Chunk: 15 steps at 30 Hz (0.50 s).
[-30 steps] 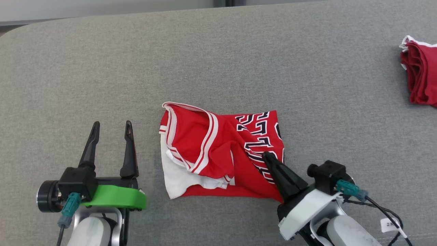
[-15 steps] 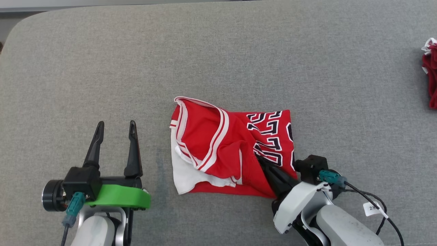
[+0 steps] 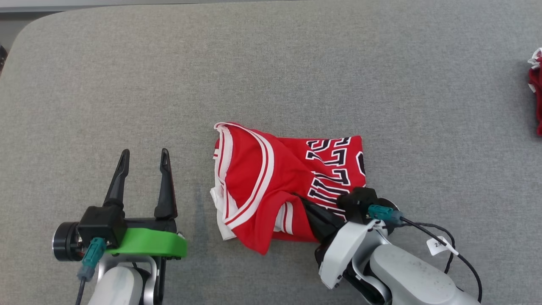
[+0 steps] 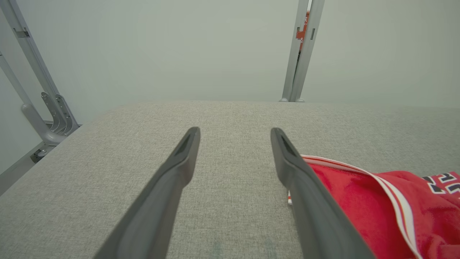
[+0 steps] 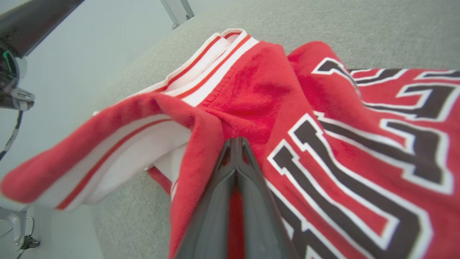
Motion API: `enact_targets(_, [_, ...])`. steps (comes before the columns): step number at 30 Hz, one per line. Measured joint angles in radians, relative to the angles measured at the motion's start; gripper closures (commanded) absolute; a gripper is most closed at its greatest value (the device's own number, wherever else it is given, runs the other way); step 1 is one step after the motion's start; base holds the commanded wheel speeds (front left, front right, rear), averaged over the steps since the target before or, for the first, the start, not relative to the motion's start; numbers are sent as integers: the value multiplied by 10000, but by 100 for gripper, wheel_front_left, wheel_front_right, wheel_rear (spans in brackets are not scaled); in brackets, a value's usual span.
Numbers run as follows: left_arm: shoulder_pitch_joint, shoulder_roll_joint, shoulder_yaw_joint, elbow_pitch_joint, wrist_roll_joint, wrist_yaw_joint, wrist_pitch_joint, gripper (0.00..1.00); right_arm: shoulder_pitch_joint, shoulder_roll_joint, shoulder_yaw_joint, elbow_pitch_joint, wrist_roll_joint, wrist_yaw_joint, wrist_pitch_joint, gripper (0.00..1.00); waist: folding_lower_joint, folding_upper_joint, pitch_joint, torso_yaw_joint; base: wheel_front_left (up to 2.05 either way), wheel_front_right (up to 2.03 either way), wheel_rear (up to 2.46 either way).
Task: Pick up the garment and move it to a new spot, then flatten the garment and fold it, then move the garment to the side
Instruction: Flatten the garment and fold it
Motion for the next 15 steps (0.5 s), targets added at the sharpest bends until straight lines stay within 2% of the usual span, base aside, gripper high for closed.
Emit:
enact_targets(3, [-27, -10, 17, -4, 2, -2, -2, 0, -287, -23, 612, 35, 247, 0, 27, 100, 0, 0, 45, 25, 0, 0, 0])
enact_targets(9, [-88, -73, 38, 15, 42, -33, -29, 0, -662, -117, 2140, 182, 1039, -2, 853, 100, 0, 0, 114, 97, 0, 0, 0])
enact_targets(15, [-89, -153, 75, 58, 42, -48, -31, 0, -916, -316, 2849, 307, 1459, -4, 1256, 100, 0, 0, 130, 172, 0, 0, 0])
